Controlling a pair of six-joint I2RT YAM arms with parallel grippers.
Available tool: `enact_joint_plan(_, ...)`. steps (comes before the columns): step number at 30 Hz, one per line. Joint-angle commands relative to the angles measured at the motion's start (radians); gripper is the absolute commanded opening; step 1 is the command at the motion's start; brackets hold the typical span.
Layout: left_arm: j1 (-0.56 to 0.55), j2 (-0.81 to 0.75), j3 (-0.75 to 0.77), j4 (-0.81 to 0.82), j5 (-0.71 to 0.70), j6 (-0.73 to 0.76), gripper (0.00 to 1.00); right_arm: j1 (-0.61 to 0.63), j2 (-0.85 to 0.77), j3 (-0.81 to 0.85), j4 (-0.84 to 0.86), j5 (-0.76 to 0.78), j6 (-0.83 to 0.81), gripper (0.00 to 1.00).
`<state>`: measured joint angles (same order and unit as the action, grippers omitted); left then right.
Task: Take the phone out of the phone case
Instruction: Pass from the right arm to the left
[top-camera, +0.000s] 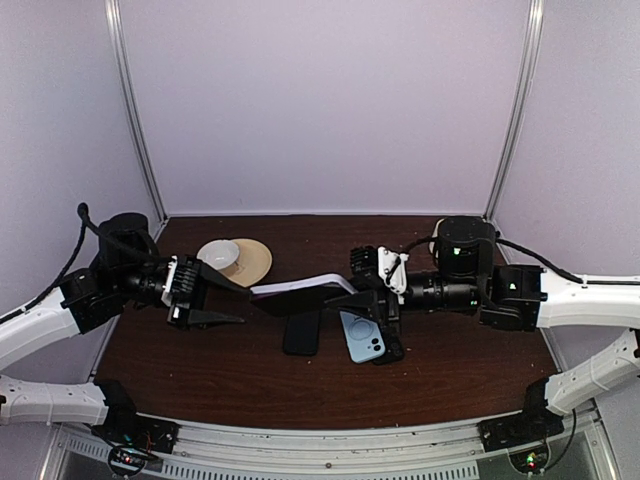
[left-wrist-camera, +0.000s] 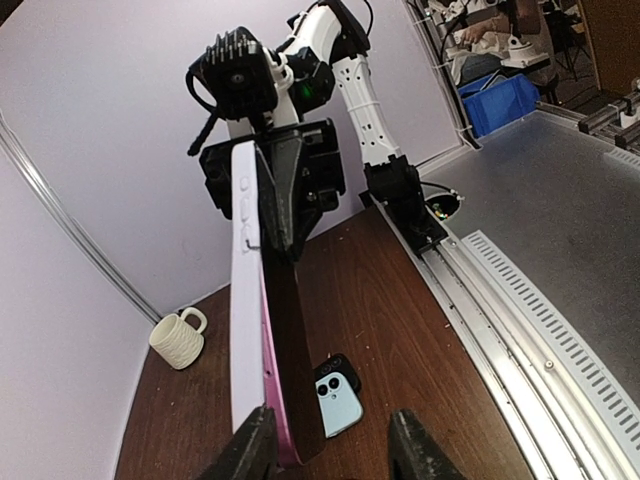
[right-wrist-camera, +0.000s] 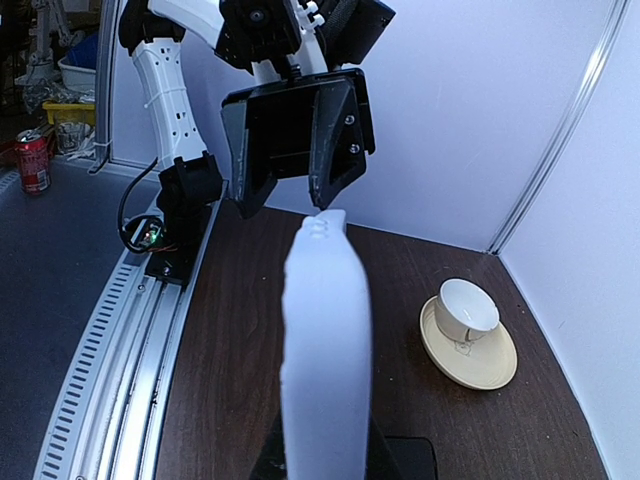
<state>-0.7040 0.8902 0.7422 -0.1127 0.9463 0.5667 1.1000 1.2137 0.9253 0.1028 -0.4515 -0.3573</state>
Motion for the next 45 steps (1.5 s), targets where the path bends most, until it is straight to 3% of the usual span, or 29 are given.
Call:
enact_joint_plan(1,-0.005,-0.004,-0.006,0.032,0.013,0.000,0.39,0.007,-0.033,0.044,0.124,0.003,0.023,0.00)
enact_joint_plan(12,-0.005,-0.003,-0.011,0.038,-0.001,0.001,0.39,0.008,-0.032,0.046,0.133,0.007,0.031,0.00)
enact_joint_plan(19,-0.004,0.014,-0.013,0.044,-0.031,-0.002,0.47,0.016,-0.020,0.043,0.163,-0.087,0.037,0.00)
enact_joint_plan(34,-0.006,0.073,0.003,0.063,-0.088,-0.063,0.42,0.038,0.039,0.054,0.232,-0.086,0.040,0.00)
enact_joint_plan(39,-0.006,0.097,0.023,0.080,-0.103,-0.106,0.35,0.042,0.051,0.062,0.221,-0.082,0.028,0.00)
enact_joint_plan(45,-0.006,0.095,0.019,0.131,-0.111,-0.144,0.19,0.049,0.068,0.064,0.216,-0.077,0.024,0.00)
